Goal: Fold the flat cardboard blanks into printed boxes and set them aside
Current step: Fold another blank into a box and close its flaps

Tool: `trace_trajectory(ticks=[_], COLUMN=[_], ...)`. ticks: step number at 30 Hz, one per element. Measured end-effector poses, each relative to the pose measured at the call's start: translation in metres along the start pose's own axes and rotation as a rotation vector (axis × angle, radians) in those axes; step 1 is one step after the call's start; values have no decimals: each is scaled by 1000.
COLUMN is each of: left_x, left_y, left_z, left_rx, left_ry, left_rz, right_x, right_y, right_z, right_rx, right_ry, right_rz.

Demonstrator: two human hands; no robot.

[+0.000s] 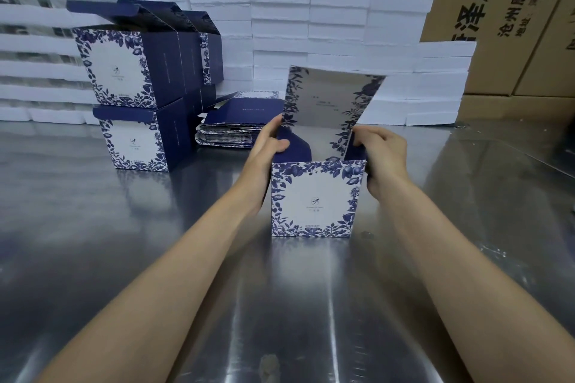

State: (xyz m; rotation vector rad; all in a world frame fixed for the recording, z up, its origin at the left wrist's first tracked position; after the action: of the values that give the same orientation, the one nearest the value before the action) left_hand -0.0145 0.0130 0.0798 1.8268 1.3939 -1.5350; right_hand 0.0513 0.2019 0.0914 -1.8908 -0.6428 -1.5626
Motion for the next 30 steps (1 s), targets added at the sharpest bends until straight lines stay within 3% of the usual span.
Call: trace_trajectory(ticks=[6,14,20,24,26,30], left_x=[0,-17,-22,-11,-8,-6], left_y=[-4,-3,-3,-5,-6,0], left_z=[9,13,22,21,20,15], left_rx=[-84,-124,-193,-121,-67,52], left_ry=[-23,-35,-66,41,64,-220], left_rz=[-50,-226,-273,-170,-135,-211], right_x=[-10,-26,-18,-16,-15,-9], right_y=[11,24,14,21,22,27], right_z=[-17,-43,-36,-38,-39,-35], right_rx=[224,501,327,383,396,318], right_ry=[-153,-261,-212,-260,-156,144], right_rz=[15,-135,53,93,165,407])
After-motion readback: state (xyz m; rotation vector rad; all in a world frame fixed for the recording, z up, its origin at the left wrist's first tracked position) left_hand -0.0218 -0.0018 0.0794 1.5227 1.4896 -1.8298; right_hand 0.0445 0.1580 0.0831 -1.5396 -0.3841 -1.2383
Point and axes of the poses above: each hand's wrist, its own y-axis away from the middle knuckle, its own z-axis out of the back of the hand, x = y × z, the point moved 7 cm from there along -y, towards the middle knuckle, and after that the axes turned 9 degrees about y, right-handed, at the moved point
